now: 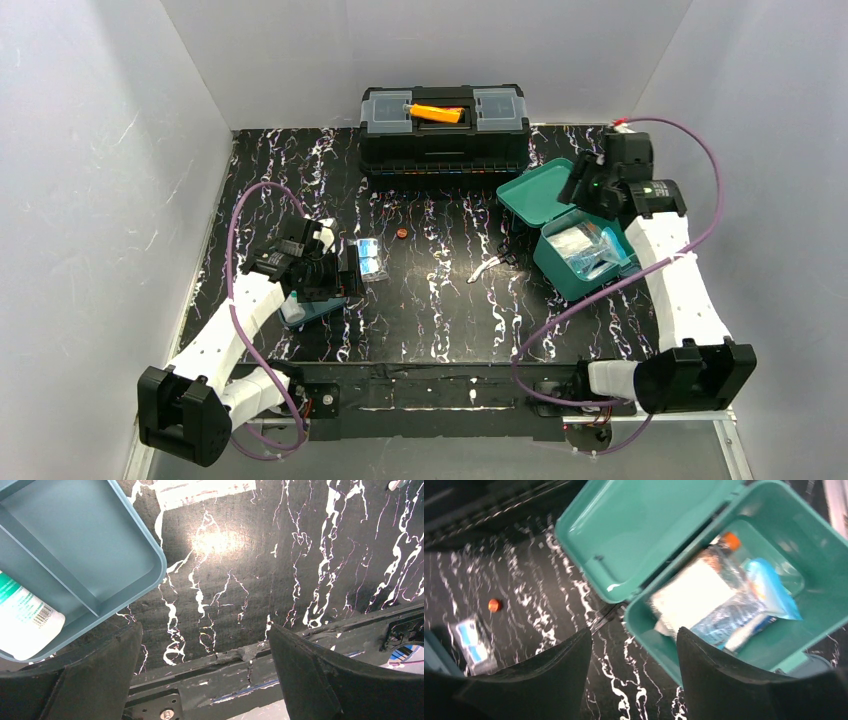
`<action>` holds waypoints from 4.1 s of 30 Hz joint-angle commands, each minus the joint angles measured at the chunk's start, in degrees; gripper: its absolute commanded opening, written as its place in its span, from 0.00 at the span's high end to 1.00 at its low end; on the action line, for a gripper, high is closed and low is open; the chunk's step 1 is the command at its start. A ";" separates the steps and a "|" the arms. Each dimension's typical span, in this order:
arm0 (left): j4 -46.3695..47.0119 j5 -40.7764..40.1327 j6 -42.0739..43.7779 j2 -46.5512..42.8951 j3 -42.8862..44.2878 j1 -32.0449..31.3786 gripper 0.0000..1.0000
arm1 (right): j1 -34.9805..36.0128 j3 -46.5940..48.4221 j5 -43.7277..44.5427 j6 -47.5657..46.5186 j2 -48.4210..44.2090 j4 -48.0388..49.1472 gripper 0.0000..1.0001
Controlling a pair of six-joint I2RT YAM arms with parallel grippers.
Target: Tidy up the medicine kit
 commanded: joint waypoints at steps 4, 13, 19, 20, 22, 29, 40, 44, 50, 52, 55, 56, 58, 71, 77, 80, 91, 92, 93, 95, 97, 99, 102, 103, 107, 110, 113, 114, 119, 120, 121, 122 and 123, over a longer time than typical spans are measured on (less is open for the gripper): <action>-1.41 -1.07 -0.07 0.17 1.46 -0.25 0.02 | 12.97 3.69 2.33 -2.74 -1.71 -0.34 0.26; -1.54 -1.59 -0.18 0.04 1.51 -0.28 0.02 | 27.39 0.68 5.57 1.43 2.35 5.83 0.20; -1.40 -1.49 -0.17 0.15 1.54 -0.24 0.02 | 34.80 3.09 2.92 5.92 9.39 9.17 0.19; -1.41 -1.47 -0.17 0.22 1.57 -0.23 0.02 | 35.85 3.59 2.15 6.68 10.89 9.94 0.19; -1.52 -1.54 -0.14 0.21 1.55 -0.31 0.02 | 37.74 4.81 0.80 8.36 14.07 11.37 0.19; -1.48 -1.86 -0.17 -0.67 1.46 -0.32 0.02 | 43.70 11.85 -2.16 11.58 26.37 12.59 0.20; -1.92 -6.33 -0.98 -4.58 1.60 -0.27 0.02 | 48.29 21.16 -4.78 13.31 40.07 13.42 0.20; -2.16 -7.98 -1.31 -6.08 1.59 -0.22 0.02 | 50.05 26.10 -4.57 12.78 44.75 11.44 0.20; -2.44 -8.55 -1.37 -6.75 1.85 -0.25 0.02 | 51.91 31.51 -1.44 12.22 50.47 9.20 0.20; -2.65 -9.20 -1.52 -7.12 1.90 -0.24 0.02 | 52.38 32.80 -0.19 12.12 52.46 8.55 0.20; -2.97 -10.23 -1.85 -7.88 2.03 -0.26 0.02 | 53.00 35.32 0.62 12.36 54.99 7.79 0.20; -2.99 -10.22 -1.93 -8.23 2.04 -0.24 0.02 | 53.22 36.10 0.95 12.48 55.95 7.53 0.20; -3.07 -11.64 -2.00 -8.81 1.99 -0.20 0.02 | 53.59 37.77 1.47 12.85 57.59 6.91 0.21; -3.00 -11.36 -2.10 -9.96 2.03 -0.23 0.02 | 55.12 48.73 6.24 13.62 68.31 1.55 0.28; -2.89 -11.09 -2.08 -10.00 1.95 -0.17 0.02 | 55.85 48.41 8.44 12.89 70.66 0.17 0.87; -2.85 -11.09 -1.99 -9.69 1.93 -0.25 0.02 | 56.03 42.74 9.02 12.47 66.60 2.94 0.99; -2.97 -11.75 -2.02 -9.62 1.82 -0.25 0.02 | 56.17 28.06 11.98 12.45 50.71 9.44 0.99; -3.07 -11.87 -2.03 -9.47 1.85 -0.26 0.02 | 56.12 26.82 12.14 12.52 49.09 9.83 0.99; -3.13 -11.96 -2.06 -9.35 1.84 -0.26 0.02 | 56.12 25.44 12.38 12.52 47.53 10.28 0.99; -3.21 -12.06 -2.01 -9.06 1.86 -0.25 0.02 | 56.12 22.66 13.02 12.45 44.08 11.12 0.99; -3.15 -12.14 -2.05 -8.90 1.94 -0.25 0.02 | 56.04 20.21 13.74 12.29 40.15 11.38 0.99; -3.19 -12.27 -2.04 -8.69 1.94 -0.24 0.02 | 56.05 17.88 14.74 12.10 36.79 11.38 0.99; -3.30 -12.54 -2.02 -8.30 1.95 -0.24 0.02 | 55.78 13.96 16.36 12.04 31.20 11.48 0.99; -3.34 -12.57 -2.03 -8.09 1.99 -0.19 0.02 | 55.58 12.62 16.87 12.08 29.25 11.44 0.99; -3.45 -12.94 -2.07 -7.72 2.03 -0.21 0.02 | 54.67 7.98 19.04 11.89 21.99 10.74 0.99; -3.39 -13.17 -2.10 -7.42 2.03 -0.26 0.02 | 53.45 4.20 21.65 11.66 16.23 9.91 0.99; -3.38 -13.20 -2.17 -7.16 2.01 -0.26 0.02 | 51.56 0.54 23.51 11.71 9.18 9.35 0.99; -3.45 -13.21 -2.15 -7.04 1.99 -0.26 0.02 | 50.71 -0.68 23.76 11.74 7.00 9.23 0.99; -3.41 -12.82 -2.10 -6.41 1.95 -0.20 0.02 | 44.13 -6.41 23.73 11.94 -2.94 7.95 0.99; -3.38 -12.57 -2.07 -6.20 2.02 -0.21 0.02 | 41.93 -7.10 23.68 11.87 -4.64 7.36 0.99; -3.41 -12.40 -2.01 -6.05 2.03 -0.24 0.02 | 40.25 -7.81 23.66 11.63 -6.98 6.80 0.99; -3.39 -12.27 -2.01 -5.95 2.04 -0.23 0.02 | 38.73 -8.43 23.57 11.39 -7.90 6.37 0.99; -3.37 -12.16 -2.01 -5.91 2.04 -0.25 0.02 | 36.98 -8.99 23.43 11.19 -9.56 5.93 0.99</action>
